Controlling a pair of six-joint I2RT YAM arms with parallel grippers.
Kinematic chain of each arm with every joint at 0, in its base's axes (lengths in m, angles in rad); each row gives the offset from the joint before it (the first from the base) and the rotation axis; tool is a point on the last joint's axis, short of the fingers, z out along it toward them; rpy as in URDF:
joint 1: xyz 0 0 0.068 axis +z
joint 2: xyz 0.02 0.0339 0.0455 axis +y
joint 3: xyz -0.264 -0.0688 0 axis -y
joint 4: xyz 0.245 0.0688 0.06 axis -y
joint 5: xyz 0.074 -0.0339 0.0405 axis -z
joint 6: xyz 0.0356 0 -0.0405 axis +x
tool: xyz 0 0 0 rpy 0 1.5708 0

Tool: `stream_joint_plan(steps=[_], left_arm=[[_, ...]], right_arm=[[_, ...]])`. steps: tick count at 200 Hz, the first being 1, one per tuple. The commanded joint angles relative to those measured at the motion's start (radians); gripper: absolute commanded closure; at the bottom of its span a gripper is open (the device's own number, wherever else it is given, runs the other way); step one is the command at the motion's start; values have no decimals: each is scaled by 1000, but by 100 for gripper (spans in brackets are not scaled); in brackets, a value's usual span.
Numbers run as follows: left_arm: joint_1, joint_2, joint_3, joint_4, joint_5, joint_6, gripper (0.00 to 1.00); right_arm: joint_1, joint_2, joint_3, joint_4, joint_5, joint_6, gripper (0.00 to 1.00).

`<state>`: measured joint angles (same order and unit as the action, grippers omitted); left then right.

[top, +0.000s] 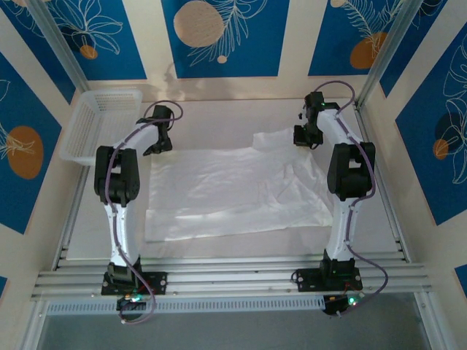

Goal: Fold the inside-out t-shirt

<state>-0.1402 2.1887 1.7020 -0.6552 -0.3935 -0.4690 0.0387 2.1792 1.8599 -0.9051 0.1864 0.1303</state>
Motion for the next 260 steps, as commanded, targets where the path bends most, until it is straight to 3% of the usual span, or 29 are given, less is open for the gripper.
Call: stream_joint_plan(steps=[1, 51, 80, 140, 166, 210, 260], left_arm=[[24, 38, 46, -38, 74, 1, 39], [68, 94, 68, -26, 193, -34, 39], [73, 106, 68, -20, 215, -39, 45], [73, 56, 67, -22, 255, -20, 82], [77, 0, 35, -36, 207, 0, 97], [107, -92, -113, 5, 246, -25, 100], [108, -183, -120, 16, 320, -15, 100]], right_arm=[[-9, -43, -12, 3, -38, 8, 100], [-14, -70, -38, 15, -51, 9, 100], [-15, -68, -43, 13, -56, 10, 100], [-39, -39, -49, 22, -106, 27, 100], [-84, -27, -51, 23, -130, 37, 100], [-153, -36, -90, 37, -206, 47, 100], [-112, -43, -55, 7, -217, 44, 100]])
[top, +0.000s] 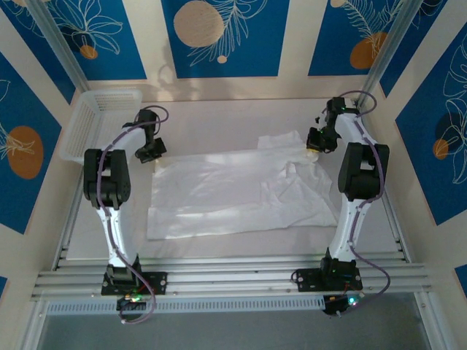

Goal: Fold the inside-out t-shirt

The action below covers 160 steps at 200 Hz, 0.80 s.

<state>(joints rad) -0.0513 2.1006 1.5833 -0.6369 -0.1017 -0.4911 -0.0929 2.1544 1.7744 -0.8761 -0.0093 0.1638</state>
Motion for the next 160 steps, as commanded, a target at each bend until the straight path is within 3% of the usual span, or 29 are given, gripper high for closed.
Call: stream_joint_plan(steps=[1, 30, 81, 125, 160], left_arm=[[18, -98, -2, -3, 28, 7, 100], [18, -220, -63, -17, -8, 23, 100], [25, -381, -333, 47, -51, 1, 100], [27, -414, -439, 88, 14, -25, 100], [25, -520, -466, 55, 40, -32, 100]], right_arm=[[19, -20, 30, -22, -21, 11, 100], [5, -125, -36, 8, -2, 37, 100], [-56, -309, -329, 147, 14, 81, 100], [-54, -287, -371, 99, 16, 110, 100], [-61, -397, -402, 102, 32, 142, 100]])
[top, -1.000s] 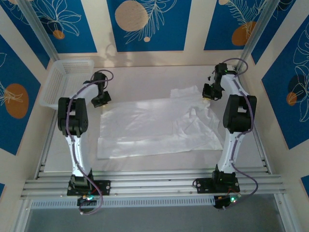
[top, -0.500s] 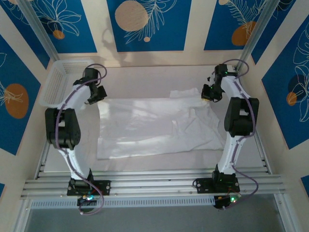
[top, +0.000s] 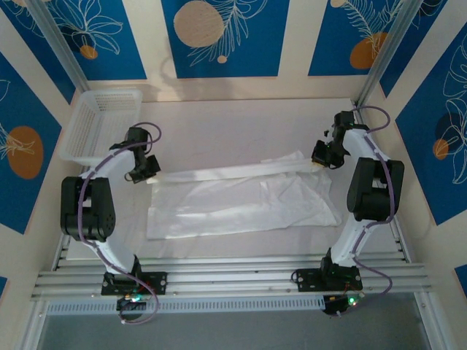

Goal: Fold the inside-out t-shirt

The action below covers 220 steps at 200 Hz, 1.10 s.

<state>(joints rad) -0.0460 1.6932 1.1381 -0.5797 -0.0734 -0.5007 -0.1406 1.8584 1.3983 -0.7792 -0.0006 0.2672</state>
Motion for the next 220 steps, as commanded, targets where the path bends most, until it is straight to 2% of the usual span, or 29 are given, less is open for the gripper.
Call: stream_joint_plan(steps=[1, 40, 57, 74, 88, 95, 109, 123, 150, 166, 181, 220], left_arm=[[20, -117, -23, -2, 13, -23, 100], [20, -283, -192, 30, -15, -58, 100], [19, -285, -258, 54, -2, -61, 100], [17, -253, -309, 81, 6, -78, 100], [14, -233, -340, 110, 9, -91, 89], [11, -233, -347, 117, 13, -95, 81], [1, -255, -348, 121, 21, -100, 63], [-14, -293, -329, 101, 20, -94, 55], [-95, -394, -294, 57, -7, -83, 52], [-150, -432, -288, 49, -35, -83, 50], [-196, -454, -291, 65, -35, -91, 49], [-304, -514, -341, 127, -86, -134, 49]], right_arm=[[-13, -105, -29, 7, 22, 39, 100], [-28, -210, -218, 84, 24, 116, 100], [-38, -237, -334, 143, 37, 155, 98], [-55, -242, -408, 174, 21, 188, 90], [-62, -250, -434, 184, 9, 201, 80], [-65, -259, -438, 182, -3, 201, 74], [-65, -285, -423, 167, -29, 198, 65], [-65, -321, -395, 151, -59, 199, 61], [-38, -364, -343, 168, -99, 217, 56], [15, -334, -310, 208, -70, 200, 49], [52, -253, -247, 212, -27, 167, 44], [123, 31, -1, 124, 24, 113, 44]])
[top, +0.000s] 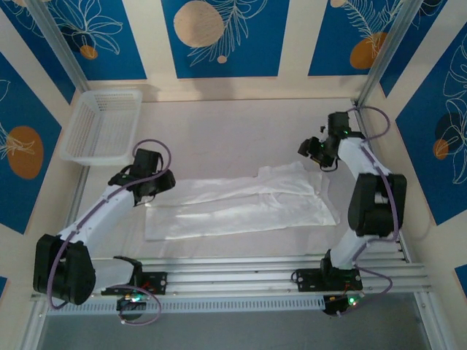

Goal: Fold the inside-out t-shirt

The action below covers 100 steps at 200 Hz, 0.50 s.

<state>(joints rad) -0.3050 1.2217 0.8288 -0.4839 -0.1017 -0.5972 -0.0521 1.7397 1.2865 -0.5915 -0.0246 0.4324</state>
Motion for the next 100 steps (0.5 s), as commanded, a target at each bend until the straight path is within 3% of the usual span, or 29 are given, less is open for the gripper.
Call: stream_joint_plan(steps=[1, 49, 65, 85, 100], left_arm=[[-46, -44, -33, 32, -60, -38, 49], [-63, -64, -40, -5, -92, -43, 49], [-63, -68, -43, -10, -101, -41, 49], [-64, -65, -42, -9, -105, -41, 49], [-64, -59, -36, -4, -108, -41, 49]], right_arm=[[37, 155, 116, -66, 51, -54, 44], [71, 360, 271, -153, 105, -75, 48], [79, 362, 267, -160, 94, -70, 65], [78, 333, 263, -174, 69, -49, 99], [76, 276, 258, -175, 64, -41, 100]])
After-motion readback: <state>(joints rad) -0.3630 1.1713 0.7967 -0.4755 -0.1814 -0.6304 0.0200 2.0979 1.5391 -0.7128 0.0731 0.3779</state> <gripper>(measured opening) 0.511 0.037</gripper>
